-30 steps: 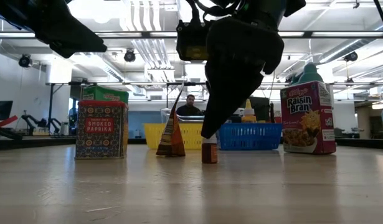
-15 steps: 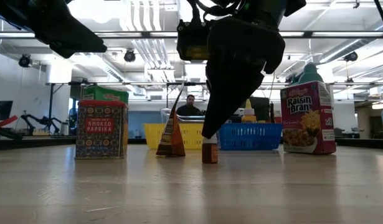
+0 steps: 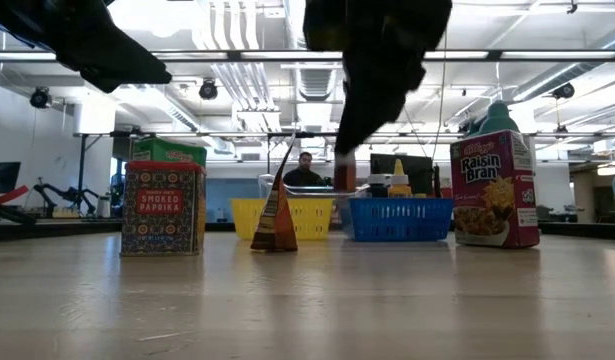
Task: Pick & Place Kitchen Items
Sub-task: Put the orange food coloring bottle into the blue bin
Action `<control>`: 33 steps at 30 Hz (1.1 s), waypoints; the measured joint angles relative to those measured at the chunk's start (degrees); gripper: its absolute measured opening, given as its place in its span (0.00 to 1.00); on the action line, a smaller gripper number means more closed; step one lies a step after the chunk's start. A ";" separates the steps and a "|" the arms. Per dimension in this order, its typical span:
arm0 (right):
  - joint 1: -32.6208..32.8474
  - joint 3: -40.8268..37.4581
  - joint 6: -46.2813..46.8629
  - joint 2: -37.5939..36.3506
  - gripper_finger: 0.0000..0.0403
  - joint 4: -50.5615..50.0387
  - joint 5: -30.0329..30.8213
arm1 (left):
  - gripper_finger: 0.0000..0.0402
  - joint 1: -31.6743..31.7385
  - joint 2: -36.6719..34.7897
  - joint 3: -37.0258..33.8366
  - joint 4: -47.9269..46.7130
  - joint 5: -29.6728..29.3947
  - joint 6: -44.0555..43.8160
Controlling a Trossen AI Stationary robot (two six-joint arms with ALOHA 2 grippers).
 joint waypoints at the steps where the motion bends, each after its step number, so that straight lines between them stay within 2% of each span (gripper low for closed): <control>1: -0.25 0.00 -0.17 -0.88 0.16 -0.38 0.35 | 0.34 -0.01 0.00 0.00 0.02 0.03 -0.01; 5: -1.49 0.00 -0.32 -4.03 0.18 -2.52 0.91 | 0.34 0.00 0.00 0.00 0.23 0.01 -0.01; 11: -3.67 0.00 -1.51 -8.90 0.14 -4.39 1.18 | 0.34 0.00 0.00 0.00 0.28 -0.39 -0.01; 17: -8.72 0.07 -3.33 -11.96 0.17 -4.92 1.53 | 0.34 0.00 0.00 0.00 0.59 -0.41 -0.06; 26: -18.42 -0.02 -6.17 -12.55 0.15 -5.79 2.41 | 0.34 0.00 0.00 0.00 0.58 -0.41 -0.08; 33: -22.05 -0.83 -7.55 -10.33 0.18 -5.77 2.46 | 0.34 0.00 0.00 -0.02 0.60 -0.41 0.01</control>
